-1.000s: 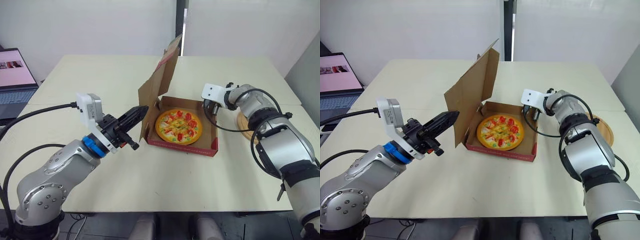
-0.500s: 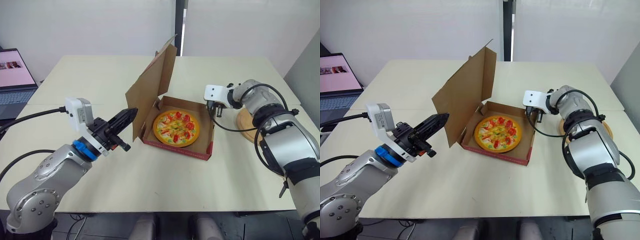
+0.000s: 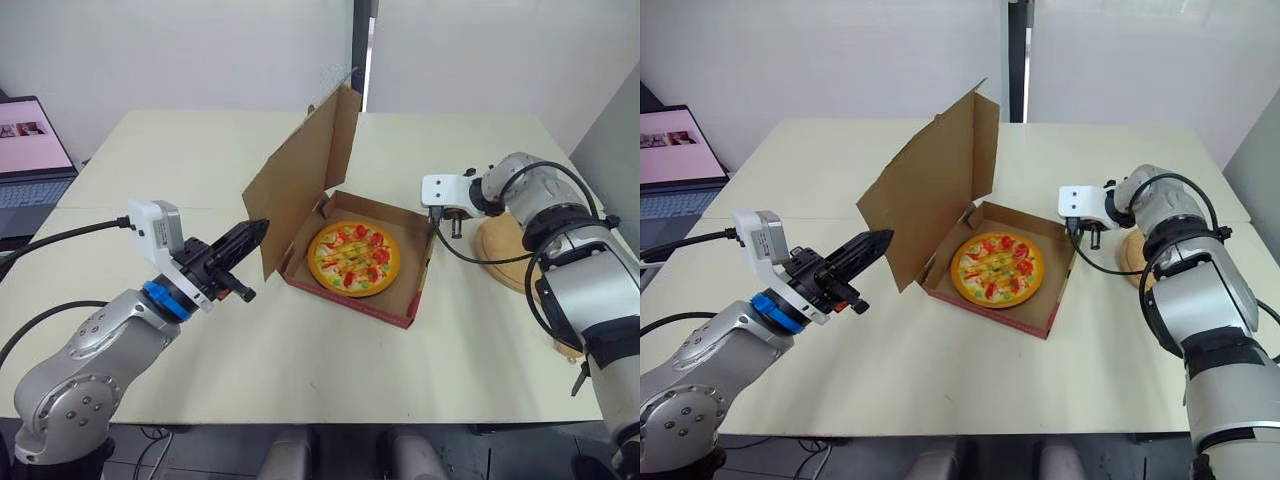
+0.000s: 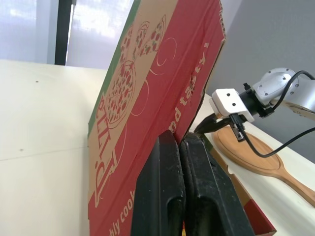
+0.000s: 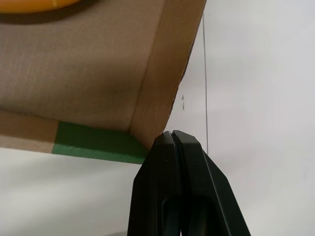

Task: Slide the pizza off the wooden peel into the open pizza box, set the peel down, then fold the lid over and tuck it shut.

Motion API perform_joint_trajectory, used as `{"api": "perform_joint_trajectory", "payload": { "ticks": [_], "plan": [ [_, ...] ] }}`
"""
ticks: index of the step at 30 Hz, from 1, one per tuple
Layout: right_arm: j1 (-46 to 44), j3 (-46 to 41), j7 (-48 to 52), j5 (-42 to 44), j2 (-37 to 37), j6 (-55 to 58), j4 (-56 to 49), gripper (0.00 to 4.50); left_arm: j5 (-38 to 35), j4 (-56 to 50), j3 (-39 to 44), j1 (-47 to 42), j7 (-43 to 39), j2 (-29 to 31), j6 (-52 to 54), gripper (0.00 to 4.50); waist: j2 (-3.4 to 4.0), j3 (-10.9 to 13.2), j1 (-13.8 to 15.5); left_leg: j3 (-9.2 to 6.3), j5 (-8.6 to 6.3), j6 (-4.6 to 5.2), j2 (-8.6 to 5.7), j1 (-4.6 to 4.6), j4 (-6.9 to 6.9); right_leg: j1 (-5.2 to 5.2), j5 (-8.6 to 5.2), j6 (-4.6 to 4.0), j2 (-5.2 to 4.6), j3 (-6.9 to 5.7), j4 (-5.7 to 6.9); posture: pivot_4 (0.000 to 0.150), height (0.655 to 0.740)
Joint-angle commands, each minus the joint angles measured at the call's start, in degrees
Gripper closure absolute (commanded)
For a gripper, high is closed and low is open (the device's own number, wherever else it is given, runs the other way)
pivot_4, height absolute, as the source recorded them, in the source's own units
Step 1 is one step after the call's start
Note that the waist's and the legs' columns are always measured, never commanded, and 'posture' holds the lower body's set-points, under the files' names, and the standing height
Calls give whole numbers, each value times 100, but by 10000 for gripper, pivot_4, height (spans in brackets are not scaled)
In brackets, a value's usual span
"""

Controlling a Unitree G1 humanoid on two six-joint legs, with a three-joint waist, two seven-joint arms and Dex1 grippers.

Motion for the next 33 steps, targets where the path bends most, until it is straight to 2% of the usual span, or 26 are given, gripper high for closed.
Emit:
{"api": "perform_joint_trajectory", "payload": {
  "ticks": [1, 7, 13, 22, 27, 33],
  "plan": [
    [122, 12, 409, -26, -150, -130, -82, 44745, 140, 66, 37, -159, -211, -21, -141, 45000, 0, 0, 0, 0, 0, 0, 0, 0, 0, 0, 0, 0, 0, 0, 0, 1500, 7281],
    [179, -83, 658, 54, -318, -210, -200, 44745, 326, 286, 47, -233, -455, -51, -136, 45000, 0, 0, 4, -1, 0, 0, 0, 0, 0, 0, 0, 0, 0, -1, 0, 1500, 7281],
    [288, -206, 1370, 268, -494, -271, -549, 44745, 541, 552, -15, -441, -722, -62, -110, 45000, 0, 0, 12, -1, 0, 0, -1, -1, 1, 1, 0, 0, -1, -2, 0, 1500, 7281],
    [837, -417, 2614, 844, -744, 203, -1818, 44745, 982, 1226, -192, -1082, -1255, -56, -125, 45000, 0, 0, -4, -4, 0, 0, 1, -1, 2, 2, 0, 0, -1, -7, 0, 1500, 7281],
    [1615, -567, 3162, 1294, -1206, 846, -3446, 44745, 1288, 1843, -354, -1675, -1669, -55, -145, 45000, -1, 0, 62, -9, -1, -1, 0, -3, 2, 0, 0, 0, -2, -11, 0, 1500, 7281],
    [2713, -687, 3211, 2202, -1896, 2136, -5762, 44745, 1694, 2460, -567, -2142, -2087, -221, -238, 45000, -2, 1, 80, -10, -1, -1, -1, -6, 2, -2, 0, 1, -5, -12, -1, 1500, 7281]
  ]
}}
